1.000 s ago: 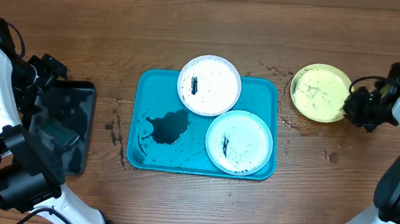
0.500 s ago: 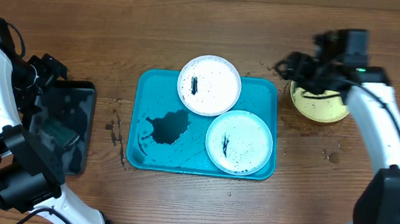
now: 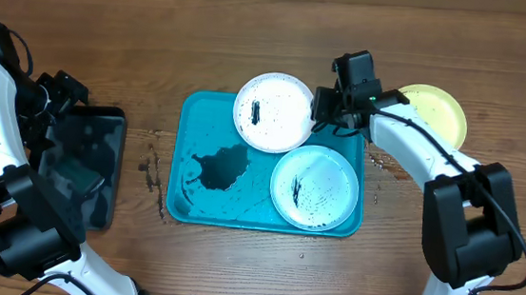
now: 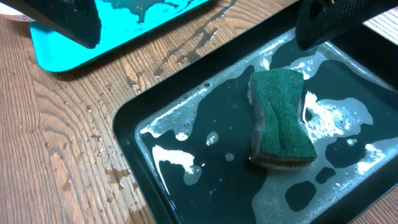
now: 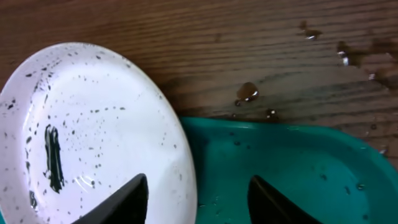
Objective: Clean dirty plates on tray and stack at the side
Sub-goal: 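Set the yellow plate on the table right of the tray, then slide the white plate to the tray's left and grip its rim, right gripper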
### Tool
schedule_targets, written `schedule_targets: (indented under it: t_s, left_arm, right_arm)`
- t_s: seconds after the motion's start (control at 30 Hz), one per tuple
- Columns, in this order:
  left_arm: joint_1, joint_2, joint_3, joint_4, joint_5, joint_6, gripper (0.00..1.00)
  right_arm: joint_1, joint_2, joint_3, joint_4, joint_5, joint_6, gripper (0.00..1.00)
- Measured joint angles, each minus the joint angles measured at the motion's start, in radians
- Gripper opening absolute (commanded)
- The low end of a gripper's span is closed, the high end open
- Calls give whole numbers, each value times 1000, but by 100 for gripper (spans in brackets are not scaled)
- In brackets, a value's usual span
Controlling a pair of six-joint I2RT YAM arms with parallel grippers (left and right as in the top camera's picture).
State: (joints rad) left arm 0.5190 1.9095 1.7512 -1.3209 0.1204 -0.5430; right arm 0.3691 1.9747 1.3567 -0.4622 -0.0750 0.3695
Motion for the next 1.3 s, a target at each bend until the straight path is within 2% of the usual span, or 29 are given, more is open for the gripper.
schedule_targets:
  t_s: [0.1,0.17,0.3,0.37,0.53,0.6,0.77,0.8,0.83,0.87,0.9,1.3]
  left_arm:
    - [0,0,0,0,0,0,100]
    - [0,0,0,0,0,0,100]
    - [0,0,0,0,0,0,100]
    - [0,0,0,0,0,0,100]
    - [0,0,0,0,0,0,100]
    - [0,0,0,0,0,0,100]
    - [0,0,0,0,0,0,100]
    - [0,0,0,0,0,0,100]
    - [0,0,0,0,0,0,100]
    - [0,0,0,0,0,0,100]
    - [0,0,0,0,0,0,100]
    - [0,0,0,0,0,0,100]
  right_arm:
    - [25,23,0,25,2,0,40]
    - [37,41,0,31,2,0,29]
    - [38,60,0,31,3,2,22]
    - [38,60,0,31,4,3,12]
    - [38,60,0,15,-17,4,12]
    - [39,60,0,8,-37,4,17]
    - [39,60,0,3,-46,4,20]
    - [39,60,0,3,-39,4,19]
    - [39,61,0,3,-36,3,15]
    - [39,64,0,3,-31,3,6]
    - [39,68,0,1,-30,4,4]
    - [86,84,3,-9,-209,4,4]
